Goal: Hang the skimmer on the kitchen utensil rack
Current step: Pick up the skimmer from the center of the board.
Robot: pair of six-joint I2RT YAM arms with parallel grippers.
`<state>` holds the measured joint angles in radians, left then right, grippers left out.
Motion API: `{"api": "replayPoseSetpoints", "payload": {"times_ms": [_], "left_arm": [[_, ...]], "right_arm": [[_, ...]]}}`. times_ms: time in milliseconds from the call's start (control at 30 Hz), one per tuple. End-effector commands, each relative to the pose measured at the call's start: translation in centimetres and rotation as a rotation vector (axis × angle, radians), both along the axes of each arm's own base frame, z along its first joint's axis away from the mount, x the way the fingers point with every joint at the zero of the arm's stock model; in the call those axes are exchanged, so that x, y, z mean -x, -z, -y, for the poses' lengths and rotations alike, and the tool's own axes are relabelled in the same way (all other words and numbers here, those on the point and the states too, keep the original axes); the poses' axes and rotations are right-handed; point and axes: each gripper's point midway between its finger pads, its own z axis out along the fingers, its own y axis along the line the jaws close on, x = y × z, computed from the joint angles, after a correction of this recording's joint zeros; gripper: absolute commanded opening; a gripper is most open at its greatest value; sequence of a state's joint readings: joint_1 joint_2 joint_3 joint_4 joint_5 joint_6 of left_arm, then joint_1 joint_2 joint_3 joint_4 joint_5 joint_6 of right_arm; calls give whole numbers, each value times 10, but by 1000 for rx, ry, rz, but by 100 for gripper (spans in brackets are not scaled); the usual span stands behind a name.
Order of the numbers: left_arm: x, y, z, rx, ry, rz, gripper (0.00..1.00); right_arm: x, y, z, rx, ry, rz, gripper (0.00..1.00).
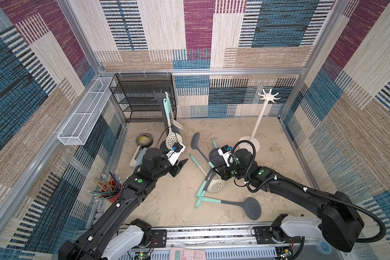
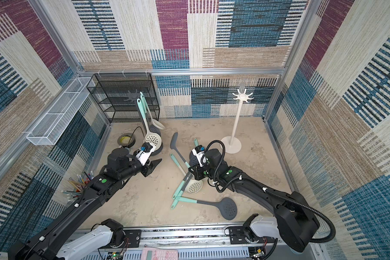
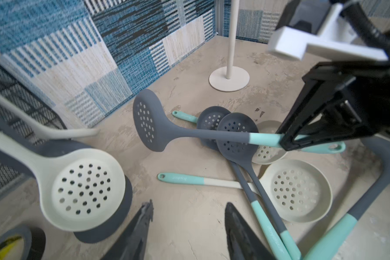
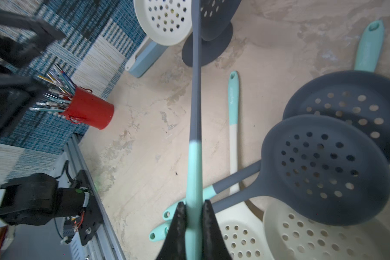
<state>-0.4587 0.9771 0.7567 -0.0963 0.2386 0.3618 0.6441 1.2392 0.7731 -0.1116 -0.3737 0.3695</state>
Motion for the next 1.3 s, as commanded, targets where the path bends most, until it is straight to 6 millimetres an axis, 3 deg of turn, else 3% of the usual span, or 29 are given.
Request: {"api": "replayPoseSetpoints", "payload": {"times_ms": [0,267,533,933,1067,1267], "left_arm": [[-13,-22,8,-83,42,231,55],[-28,-39,33,-216,111,504,52],[-42,-54,43,-354,106,730,53],[-48,-44,58,-496,173,850,50],[-52,-42,63,-524,183,872,45],[-55,-50,66,-495,163,901,22]], "right_arm": [[6,-33,-7,-122,-35,-18,0],[29,-76,-10,-274,-120,-74,0],[40,-91,-11,-361,-170,-124,0],[50,-106,-16,-456,-250,-186,0],[52,-106,-16,-473,-269,-212,0],[49,-111,-10,-491,-264,-217,4]]}}
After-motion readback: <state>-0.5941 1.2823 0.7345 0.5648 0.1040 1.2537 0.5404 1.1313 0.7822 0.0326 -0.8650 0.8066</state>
